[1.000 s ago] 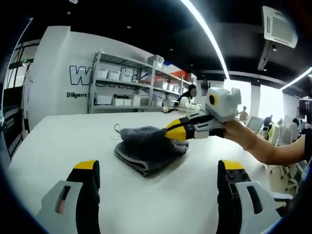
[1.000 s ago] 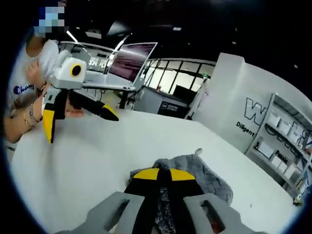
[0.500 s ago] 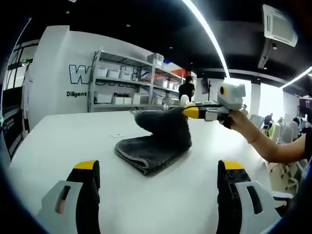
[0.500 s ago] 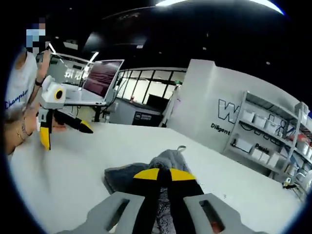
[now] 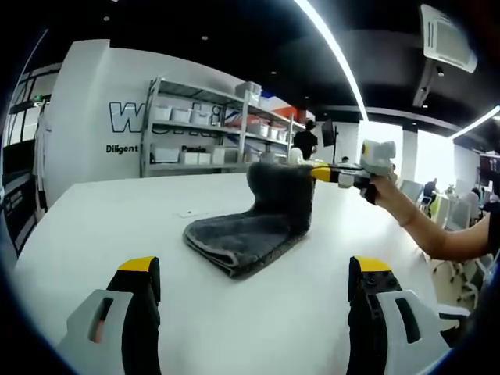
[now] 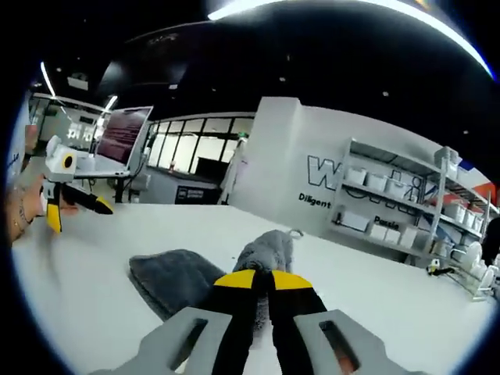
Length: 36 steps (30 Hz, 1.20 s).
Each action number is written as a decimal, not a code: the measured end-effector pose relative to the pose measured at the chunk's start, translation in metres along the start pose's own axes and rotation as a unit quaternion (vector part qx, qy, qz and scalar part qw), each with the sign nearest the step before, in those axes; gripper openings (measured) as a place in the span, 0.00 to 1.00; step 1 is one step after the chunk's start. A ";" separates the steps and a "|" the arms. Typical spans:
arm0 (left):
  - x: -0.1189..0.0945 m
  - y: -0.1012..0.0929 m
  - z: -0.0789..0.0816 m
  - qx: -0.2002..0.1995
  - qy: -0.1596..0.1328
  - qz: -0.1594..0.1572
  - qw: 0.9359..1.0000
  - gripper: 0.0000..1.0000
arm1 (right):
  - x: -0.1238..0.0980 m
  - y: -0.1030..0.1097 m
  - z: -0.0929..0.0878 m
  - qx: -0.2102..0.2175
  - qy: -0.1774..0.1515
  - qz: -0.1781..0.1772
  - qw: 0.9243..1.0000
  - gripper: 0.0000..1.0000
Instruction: Open the folded towel by lifting each exposed corner and separating the folded layers until the towel lies flat within the target outline without major curled edges
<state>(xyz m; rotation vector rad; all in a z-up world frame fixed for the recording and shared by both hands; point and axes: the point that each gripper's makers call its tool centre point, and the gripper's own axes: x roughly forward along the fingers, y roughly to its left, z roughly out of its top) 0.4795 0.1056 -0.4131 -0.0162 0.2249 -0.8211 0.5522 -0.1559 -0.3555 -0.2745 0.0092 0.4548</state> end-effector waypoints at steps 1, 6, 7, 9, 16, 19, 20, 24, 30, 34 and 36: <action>0.000 0.000 0.000 0.000 0.001 0.000 1.000 0.99 | -0.003 -0.007 -0.005 0.001 0.005 -0.010 1.000 0.02; 0.000 0.000 -0.001 0.000 0.004 0.001 1.000 0.99 | -0.016 -0.035 -0.030 0.016 0.027 -0.044 0.999 0.02; 0.000 0.000 -0.001 0.002 0.004 0.001 1.000 0.99 | -0.018 -0.039 -0.036 0.015 0.032 -0.049 0.998 0.02; 0.001 -0.001 -0.001 0.003 0.004 0.000 1.000 0.99 | -0.024 -0.050 -0.055 0.022 0.054 -0.061 0.996 0.02; 0.001 -0.001 -0.003 0.002 0.008 0.000 1.000 0.99 | -0.035 -0.064 -0.107 0.046 0.116 -0.063 0.990 0.02; 0.002 -0.001 -0.005 0.005 0.012 0.001 1.000 0.99 | -0.034 -0.067 -0.123 0.062 0.129 -0.057 0.988 0.02; 0.002 -0.001 -0.006 0.005 0.014 0.001 1.000 0.99 | -0.034 -0.067 -0.126 0.062 0.133 -0.056 0.988 0.02; 0.004 -0.001 -0.007 0.008 0.018 -0.003 1.000 0.99 | -0.037 -0.068 -0.144 0.075 0.159 -0.053 0.983 0.03; 0.005 0.000 -0.009 0.010 0.021 -0.003 1.000 0.99 | -0.045 -0.070 -0.151 0.102 0.173 -0.060 0.978 0.11; 0.005 0.000 -0.009 0.009 0.019 -0.003 1.000 0.99 | -0.057 -0.074 -0.137 0.066 0.190 -0.078 0.976 0.33; 0.004 0.000 -0.008 0.009 0.018 -0.004 1.000 0.99 | -0.059 -0.067 -0.126 0.055 0.187 -0.065 0.979 0.34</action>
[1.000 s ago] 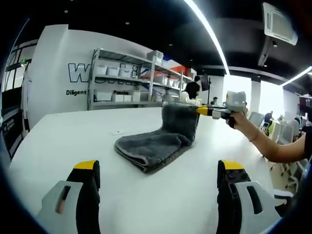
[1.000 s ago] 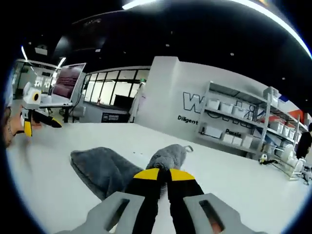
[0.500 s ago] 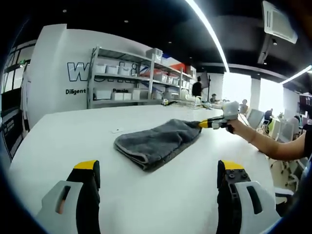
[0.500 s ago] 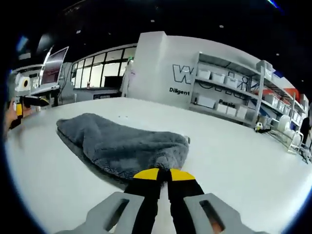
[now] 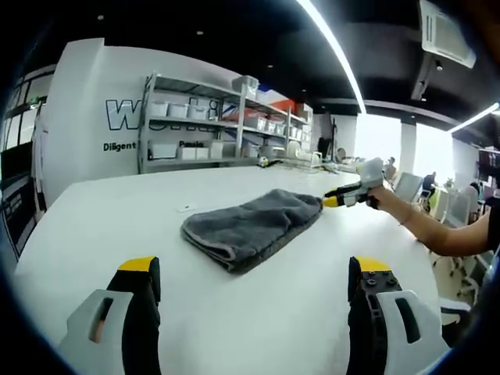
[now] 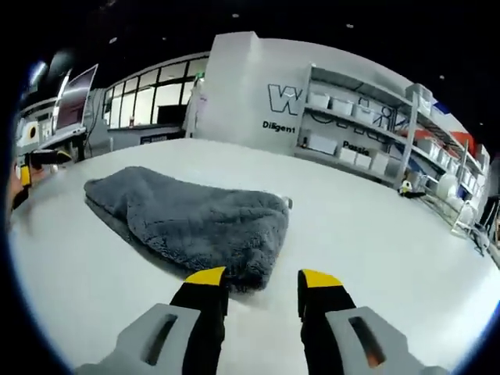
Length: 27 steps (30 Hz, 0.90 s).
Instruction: Open the folded towel by lifting each exposed corner and separating the folded layers until the towel lies flat within the target outline without major curled edges
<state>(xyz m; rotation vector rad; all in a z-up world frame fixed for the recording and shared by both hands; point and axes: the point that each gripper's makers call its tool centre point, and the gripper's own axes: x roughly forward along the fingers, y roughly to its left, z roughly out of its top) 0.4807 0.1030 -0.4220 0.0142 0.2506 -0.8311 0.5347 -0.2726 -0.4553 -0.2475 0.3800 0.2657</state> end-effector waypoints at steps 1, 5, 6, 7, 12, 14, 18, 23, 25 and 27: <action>0.000 0.000 0.000 0.000 -0.001 0.000 1.000 0.99 | -0.003 0.004 0.005 -0.008 -0.004 0.006 1.000 0.34; 0.000 -0.001 0.000 0.001 -0.001 -0.001 1.000 0.99 | -0.007 0.027 0.023 -0.032 -0.008 0.029 0.999 0.56; 0.000 -0.001 0.000 0.003 0.000 -0.001 1.000 0.99 | -0.007 0.032 0.025 -0.033 -0.007 0.033 0.999 0.59; 0.000 -0.002 -0.001 0.005 0.001 -0.002 1.000 0.99 | -0.006 0.041 0.027 -0.038 -0.005 0.045 0.998 0.59; 0.000 -0.005 -0.002 0.014 0.004 -0.003 1.000 0.99 | 0.002 0.103 0.041 -0.062 0.004 0.118 0.991 0.67; -0.001 -0.004 -0.001 0.017 0.003 -0.002 1.000 0.99 | 0.008 0.124 0.048 -0.070 0.006 0.132 0.989 0.74; -0.003 -0.002 0.000 0.014 -0.001 0.003 1.000 0.99 | 0.021 0.151 0.063 -0.084 0.008 0.147 0.986 0.76; -0.005 -0.003 0.002 0.013 -0.006 0.002 1.000 0.99 | 0.037 0.188 0.078 -0.102 0.011 0.172 0.980 0.81; -0.005 -0.004 0.002 0.013 -0.007 0.000 1.000 0.99 | 0.043 0.205 0.083 -0.119 0.010 0.183 0.976 0.81; -0.006 -0.004 0.003 0.013 -0.008 0.000 1.000 0.99 | 0.047 0.218 0.088 -0.136 0.002 0.196 0.971 0.79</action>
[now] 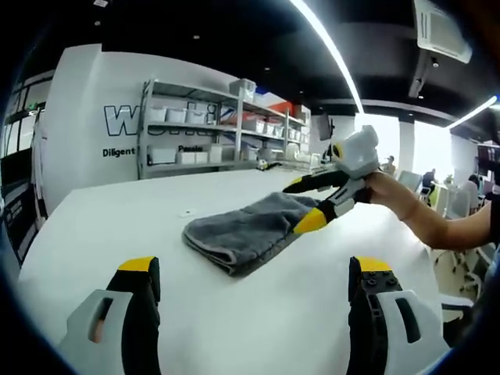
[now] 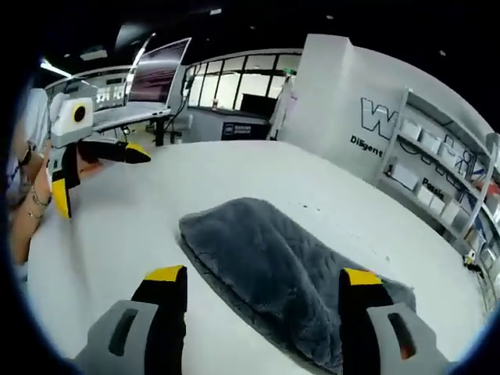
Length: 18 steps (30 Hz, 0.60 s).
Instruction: Open the folded towel by lifting each exposed corner and separating the folded layers until the towel lies flat within the target outline without major curled edges
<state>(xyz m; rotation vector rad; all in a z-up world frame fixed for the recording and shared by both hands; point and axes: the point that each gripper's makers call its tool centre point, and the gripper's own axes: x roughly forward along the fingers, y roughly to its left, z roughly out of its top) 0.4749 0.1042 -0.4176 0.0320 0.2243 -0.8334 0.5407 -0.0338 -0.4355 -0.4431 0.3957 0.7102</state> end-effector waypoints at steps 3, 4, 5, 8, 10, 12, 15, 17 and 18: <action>-0.001 -0.001 0.001 0.000 -0.003 -0.002 1.000 0.99 | 0.013 0.013 0.007 -0.019 -0.002 0.016 1.000 0.74; -0.001 -0.001 0.002 0.001 -0.003 -0.002 1.000 0.99 | 0.020 0.021 0.009 -0.029 -0.002 0.027 0.999 0.72; -0.001 -0.002 0.002 0.001 -0.004 -0.003 1.000 0.99 | 0.025 0.026 0.010 -0.035 -0.001 0.034 0.999 0.71; 0.000 -0.002 0.002 0.002 -0.003 -0.002 1.000 0.99 | 0.039 0.044 0.014 -0.049 -0.002 0.060 0.997 0.62; 0.000 -0.001 0.002 0.002 -0.002 -0.002 1.000 0.99 | 0.047 0.054 0.017 -0.052 -0.009 0.072 0.996 0.55; 0.000 -0.001 0.003 0.002 -0.002 -0.002 1.000 0.99 | 0.055 0.063 0.017 -0.054 -0.012 0.083 0.995 0.48; 0.000 -0.001 0.003 0.002 -0.002 -0.002 1.000 0.99 | 0.062 0.071 0.015 -0.062 -0.009 0.092 0.994 0.40; 0.000 0.001 0.004 0.001 -0.002 -0.001 1.000 0.99 | 0.065 0.074 0.015 -0.065 -0.010 0.094 0.993 0.34; 0.000 0.001 0.004 0.001 -0.002 -0.001 1.000 0.99 | 0.066 0.074 0.016 -0.065 -0.011 0.093 0.993 0.32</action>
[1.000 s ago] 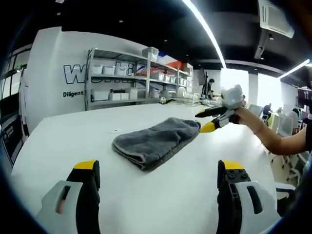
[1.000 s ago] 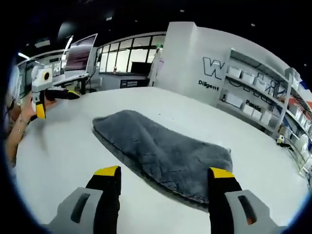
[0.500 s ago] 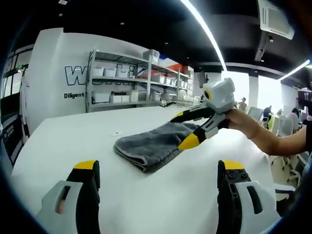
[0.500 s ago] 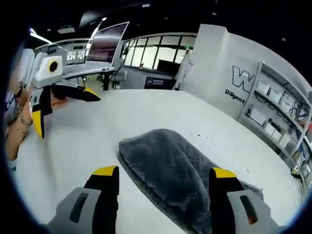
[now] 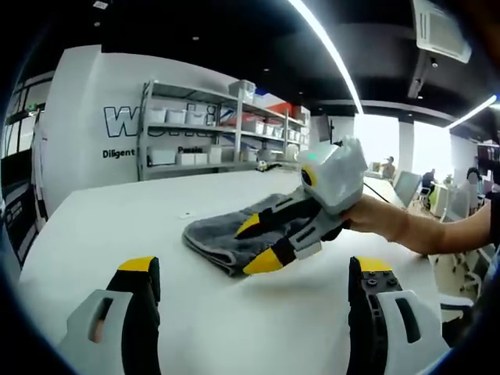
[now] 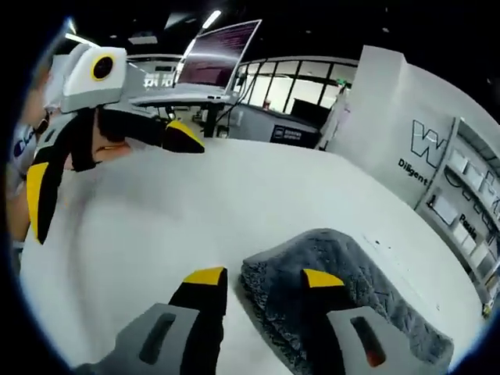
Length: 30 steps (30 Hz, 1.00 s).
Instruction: Open the folded towel by lifting each exposed corner and separating the folded layers until the towel lies flat within the target outline without major curled edges
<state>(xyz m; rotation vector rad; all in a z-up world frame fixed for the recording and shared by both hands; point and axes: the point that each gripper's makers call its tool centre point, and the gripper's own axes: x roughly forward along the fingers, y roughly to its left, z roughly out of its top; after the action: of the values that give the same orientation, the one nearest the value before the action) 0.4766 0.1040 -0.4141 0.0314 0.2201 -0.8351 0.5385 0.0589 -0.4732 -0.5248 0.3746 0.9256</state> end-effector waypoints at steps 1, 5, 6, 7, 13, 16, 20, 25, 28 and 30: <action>0.000 0.000 0.000 0.000 0.000 0.000 1.000 0.99 | 0.005 0.000 0.002 0.003 -0.007 0.003 1.000 0.31; 0.000 0.002 0.001 0.000 0.001 0.001 1.000 0.99 | 0.012 0.001 0.001 -0.002 -0.003 0.002 1.000 0.23; 0.000 0.002 0.001 -0.001 0.001 0.002 1.000 0.99 | 0.012 0.001 0.001 -0.005 -0.002 0.003 1.000 0.19; 0.000 0.002 0.001 -0.002 0.001 0.002 1.000 0.99 | 0.013 0.002 0.001 -0.006 -0.002 0.003 1.000 0.14; -0.001 0.002 0.001 -0.004 0.002 0.003 1.000 0.99 | 0.006 0.002 0.004 0.006 -0.018 0.005 1.000 0.05; -0.001 0.001 -0.001 -0.004 0.003 0.003 1.000 0.99 | -0.002 -0.002 0.009 0.015 -0.033 -0.003 0.999 0.03; 0.000 0.003 -0.002 -0.005 0.007 0.005 1.000 0.99 | -0.017 -0.021 0.021 0.029 -0.052 -0.029 0.998 0.03; 0.000 0.004 -0.003 -0.007 0.008 0.005 1.000 0.99 | -0.044 -0.052 0.029 0.044 -0.069 -0.063 0.995 0.03; 0.001 0.004 -0.004 -0.006 0.011 0.007 1.000 0.99 | -0.067 -0.072 0.029 0.051 -0.072 -0.090 0.992 0.03; 0.001 0.004 -0.004 -0.006 0.010 0.006 1.000 0.99 | -0.082 -0.082 0.031 0.061 -0.081 -0.101 0.990 0.02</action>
<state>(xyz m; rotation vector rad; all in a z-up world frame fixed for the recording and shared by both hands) 0.4797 0.1063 -0.4180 0.0303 0.2438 -0.8226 0.5640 -0.0167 -0.3839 -0.3649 0.2247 0.7384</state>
